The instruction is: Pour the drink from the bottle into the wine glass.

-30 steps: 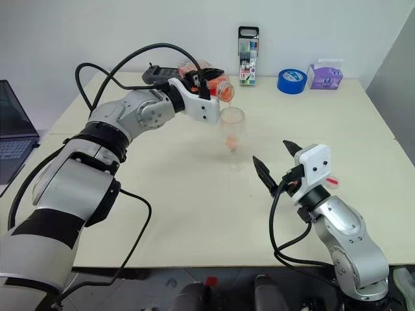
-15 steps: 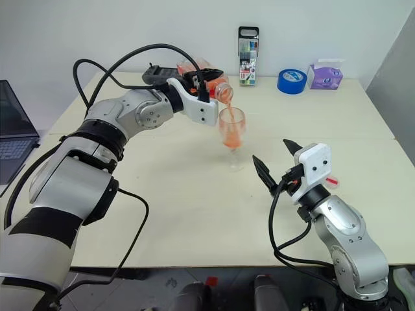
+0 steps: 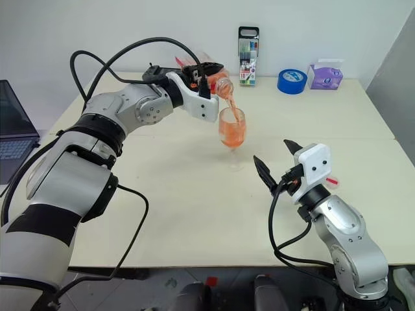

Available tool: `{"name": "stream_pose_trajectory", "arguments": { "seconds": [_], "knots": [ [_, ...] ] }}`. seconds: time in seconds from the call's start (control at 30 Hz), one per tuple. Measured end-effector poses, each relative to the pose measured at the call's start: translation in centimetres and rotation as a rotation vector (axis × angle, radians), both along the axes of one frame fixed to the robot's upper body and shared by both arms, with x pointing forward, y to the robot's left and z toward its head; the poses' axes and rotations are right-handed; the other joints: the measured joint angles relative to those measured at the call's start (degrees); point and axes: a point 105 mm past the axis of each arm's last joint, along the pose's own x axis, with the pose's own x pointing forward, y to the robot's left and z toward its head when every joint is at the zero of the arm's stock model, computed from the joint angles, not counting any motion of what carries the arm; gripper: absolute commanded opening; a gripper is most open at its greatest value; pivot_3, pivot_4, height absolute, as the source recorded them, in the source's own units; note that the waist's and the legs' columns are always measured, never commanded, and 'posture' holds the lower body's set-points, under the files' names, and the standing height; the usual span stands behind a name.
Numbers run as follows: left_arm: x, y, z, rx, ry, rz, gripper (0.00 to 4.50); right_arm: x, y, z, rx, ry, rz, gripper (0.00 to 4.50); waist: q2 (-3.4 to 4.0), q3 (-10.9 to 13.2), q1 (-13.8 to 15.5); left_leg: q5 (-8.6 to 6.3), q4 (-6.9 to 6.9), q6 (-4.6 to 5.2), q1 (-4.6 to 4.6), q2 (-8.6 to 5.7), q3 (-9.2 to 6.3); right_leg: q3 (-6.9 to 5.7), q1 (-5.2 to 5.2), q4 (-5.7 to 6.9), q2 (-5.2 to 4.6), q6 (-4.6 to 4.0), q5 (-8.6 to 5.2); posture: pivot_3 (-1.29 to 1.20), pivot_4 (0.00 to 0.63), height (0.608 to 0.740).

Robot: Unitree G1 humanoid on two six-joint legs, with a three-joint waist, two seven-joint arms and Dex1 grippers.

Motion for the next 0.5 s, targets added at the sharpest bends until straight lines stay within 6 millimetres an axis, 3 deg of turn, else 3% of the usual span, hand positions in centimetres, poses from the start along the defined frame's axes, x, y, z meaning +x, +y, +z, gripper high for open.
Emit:
{"name": "stream_pose_trajectory", "arguments": {
  "seconds": [0.5],
  "knots": [
    [0.24, 0.8, -0.23, 0.015, 0.001, 0.027, 1.82, 0.09, 0.24, -0.34, -0.001, 0.012, 0.012, 4.5, 0.0, 0.0, 0.0, 0.0, 0.01, 0.0, 0.0, -0.01, 0.01, 0.0, 0.0, 0.01, 0.0, 0.0, 0.0, 0.0, 0.15, 0.74]
  ]
}}
